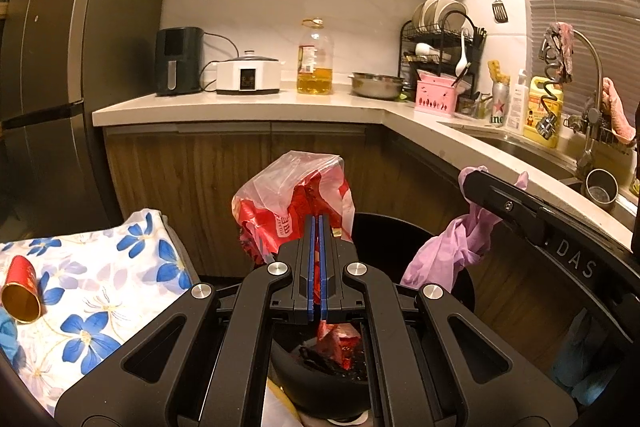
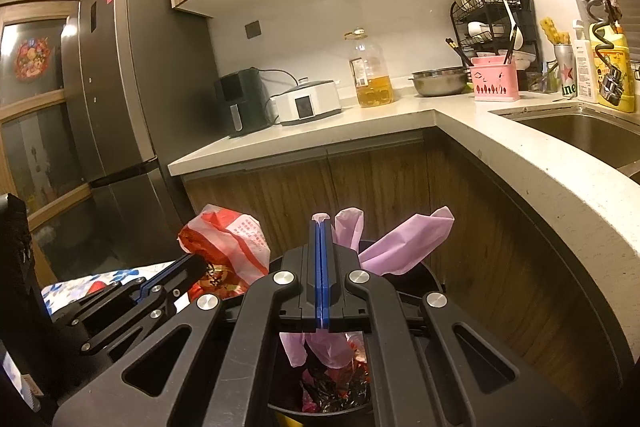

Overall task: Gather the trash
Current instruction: 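Carry the white-red bag and pink glove over the black bin with both tools, then open both tools to drop the white-red bag and pink glove into the bin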

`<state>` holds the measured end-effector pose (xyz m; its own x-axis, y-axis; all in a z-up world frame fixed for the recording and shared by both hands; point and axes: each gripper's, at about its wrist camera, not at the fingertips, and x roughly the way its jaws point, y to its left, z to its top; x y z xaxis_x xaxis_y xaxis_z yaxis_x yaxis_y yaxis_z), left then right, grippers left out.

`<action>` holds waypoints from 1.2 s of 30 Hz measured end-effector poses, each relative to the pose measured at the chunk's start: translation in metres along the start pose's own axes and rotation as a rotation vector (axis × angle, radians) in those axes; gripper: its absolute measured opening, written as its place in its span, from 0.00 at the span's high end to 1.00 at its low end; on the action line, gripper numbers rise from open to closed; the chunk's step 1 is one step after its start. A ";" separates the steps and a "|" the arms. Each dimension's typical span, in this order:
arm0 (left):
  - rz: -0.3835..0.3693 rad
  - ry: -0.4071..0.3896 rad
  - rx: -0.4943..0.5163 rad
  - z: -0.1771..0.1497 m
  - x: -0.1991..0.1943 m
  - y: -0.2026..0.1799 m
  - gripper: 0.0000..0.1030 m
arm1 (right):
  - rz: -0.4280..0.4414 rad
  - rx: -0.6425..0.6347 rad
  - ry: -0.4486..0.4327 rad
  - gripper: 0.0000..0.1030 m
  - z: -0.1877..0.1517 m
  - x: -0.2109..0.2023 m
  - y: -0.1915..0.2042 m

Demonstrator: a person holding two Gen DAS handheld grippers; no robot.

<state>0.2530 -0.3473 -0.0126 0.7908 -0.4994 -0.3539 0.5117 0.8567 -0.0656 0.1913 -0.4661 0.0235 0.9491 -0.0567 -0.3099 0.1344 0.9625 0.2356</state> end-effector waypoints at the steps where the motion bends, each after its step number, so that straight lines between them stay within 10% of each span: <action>1: -0.003 0.004 -0.003 0.000 0.001 0.000 0.99 | 0.001 0.001 0.002 0.99 0.000 0.001 -0.001; 13: -0.017 0.043 0.004 -0.006 0.016 0.000 0.97 | 0.020 0.024 0.041 0.94 -0.001 0.013 -0.010; 15: -0.013 0.048 0.002 -0.008 0.016 0.001 0.92 | 0.019 0.035 0.043 0.74 -0.002 0.014 -0.013; 25: 0.038 0.044 -0.042 -0.015 0.008 0.017 0.37 | 0.001 0.047 0.060 0.60 -0.010 0.010 -0.014; 36: 0.159 0.034 -0.050 -0.035 -0.030 0.039 0.21 | -0.010 0.040 0.025 0.28 -0.022 -0.014 -0.001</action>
<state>0.2374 -0.2946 -0.0374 0.8483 -0.3534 -0.3944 0.3631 0.9303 -0.0527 0.1720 -0.4605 0.0071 0.9403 -0.0592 -0.3351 0.1556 0.9506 0.2687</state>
